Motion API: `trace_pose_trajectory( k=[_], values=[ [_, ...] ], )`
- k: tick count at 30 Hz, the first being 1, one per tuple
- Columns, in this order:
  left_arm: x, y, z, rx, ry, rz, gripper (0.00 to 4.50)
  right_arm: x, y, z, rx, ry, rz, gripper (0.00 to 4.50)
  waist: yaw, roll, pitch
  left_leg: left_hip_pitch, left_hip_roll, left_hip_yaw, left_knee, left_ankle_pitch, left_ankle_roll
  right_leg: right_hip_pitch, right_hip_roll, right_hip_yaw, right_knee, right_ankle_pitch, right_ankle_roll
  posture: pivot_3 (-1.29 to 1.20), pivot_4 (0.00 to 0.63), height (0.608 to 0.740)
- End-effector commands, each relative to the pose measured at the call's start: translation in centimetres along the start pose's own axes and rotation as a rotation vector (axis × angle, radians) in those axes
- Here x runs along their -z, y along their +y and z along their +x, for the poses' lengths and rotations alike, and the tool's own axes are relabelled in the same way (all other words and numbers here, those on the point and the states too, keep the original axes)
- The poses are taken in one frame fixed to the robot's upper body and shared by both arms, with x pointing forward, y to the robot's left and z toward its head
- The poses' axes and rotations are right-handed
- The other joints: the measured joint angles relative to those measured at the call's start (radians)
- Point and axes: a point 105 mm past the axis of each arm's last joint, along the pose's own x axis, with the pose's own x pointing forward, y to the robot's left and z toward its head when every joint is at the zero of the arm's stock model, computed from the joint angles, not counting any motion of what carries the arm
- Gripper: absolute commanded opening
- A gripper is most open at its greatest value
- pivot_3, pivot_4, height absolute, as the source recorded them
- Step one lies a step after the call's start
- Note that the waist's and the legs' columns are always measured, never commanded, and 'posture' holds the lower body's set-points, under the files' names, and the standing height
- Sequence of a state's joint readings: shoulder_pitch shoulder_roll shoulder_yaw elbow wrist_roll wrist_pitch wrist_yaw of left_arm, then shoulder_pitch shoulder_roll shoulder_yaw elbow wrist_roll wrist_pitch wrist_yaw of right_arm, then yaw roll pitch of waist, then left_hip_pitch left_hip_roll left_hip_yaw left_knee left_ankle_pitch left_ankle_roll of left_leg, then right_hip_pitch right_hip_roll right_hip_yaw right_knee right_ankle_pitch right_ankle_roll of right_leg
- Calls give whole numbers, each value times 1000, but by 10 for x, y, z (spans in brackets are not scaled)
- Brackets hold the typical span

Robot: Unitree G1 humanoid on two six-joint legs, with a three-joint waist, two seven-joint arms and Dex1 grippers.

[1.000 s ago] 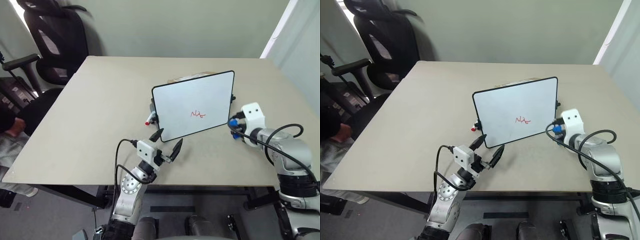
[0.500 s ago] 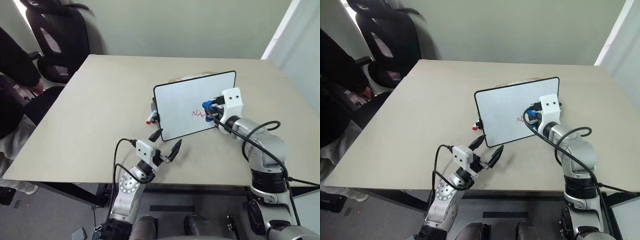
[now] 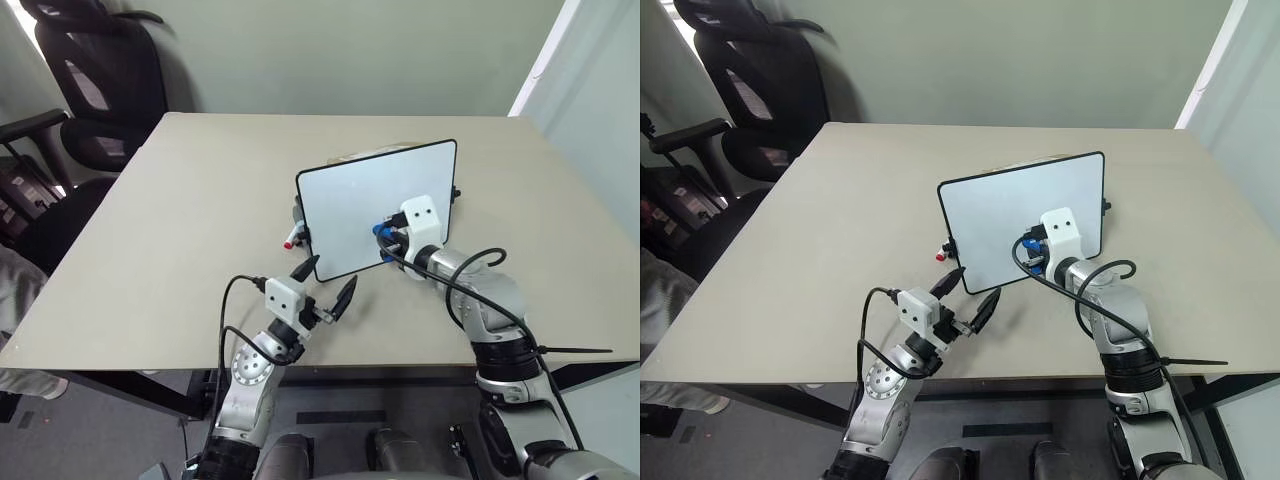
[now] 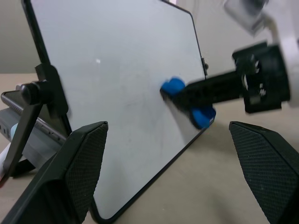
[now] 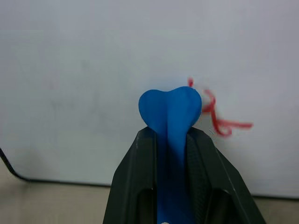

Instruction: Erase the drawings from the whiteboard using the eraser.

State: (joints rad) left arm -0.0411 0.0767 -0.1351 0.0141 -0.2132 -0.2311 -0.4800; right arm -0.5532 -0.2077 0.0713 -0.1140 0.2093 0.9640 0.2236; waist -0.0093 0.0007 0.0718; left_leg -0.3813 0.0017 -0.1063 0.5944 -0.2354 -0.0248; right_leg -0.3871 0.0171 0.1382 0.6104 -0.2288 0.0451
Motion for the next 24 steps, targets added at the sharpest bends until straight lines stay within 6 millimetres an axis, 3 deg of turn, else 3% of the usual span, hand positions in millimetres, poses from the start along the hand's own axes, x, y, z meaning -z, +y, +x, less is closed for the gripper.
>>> trace_pose_trajectory(
  k=[1,3,10,13,17,24],
  values=[
    [-13,-1,1,6,-44,9,4500,11,-4,2,19,47,-16,768,0,0,0,0,0,0,0,-1,-2,-1,0,0,0,0,0,0,150,740],
    [-13,-1,1,5,-44,8,4500,5,-5,2,18,27,-21,768,0,0,1,-1,0,0,0,-3,-5,-2,0,0,0,1,-1,0,150,740],
    [-12,-1,2,8,-45,3,4500,-53,-15,-8,39,-167,-15,768,0,-1,3,-3,0,1,0,0,0,-7,0,0,0,7,-2,0,150,740],
    [-12,-1,3,8,-45,3,4500,-66,-20,-10,47,-203,-10,768,0,-1,3,-2,0,0,0,2,2,-8,0,0,0,7,-3,0,150,740],
    [-12,0,2,5,-46,2,4500,-60,-22,-5,55,-181,1,768,1,-1,2,-1,1,0,0,2,3,-7,0,-1,0,10,-7,0,150,740],
    [-14,2,0,-9,-47,8,4500,-6,-12,9,27,1,14,768,0,-2,-1,1,1,0,0,1,3,-6,0,0,-1,8,-5,0,150,740]
  ],
)
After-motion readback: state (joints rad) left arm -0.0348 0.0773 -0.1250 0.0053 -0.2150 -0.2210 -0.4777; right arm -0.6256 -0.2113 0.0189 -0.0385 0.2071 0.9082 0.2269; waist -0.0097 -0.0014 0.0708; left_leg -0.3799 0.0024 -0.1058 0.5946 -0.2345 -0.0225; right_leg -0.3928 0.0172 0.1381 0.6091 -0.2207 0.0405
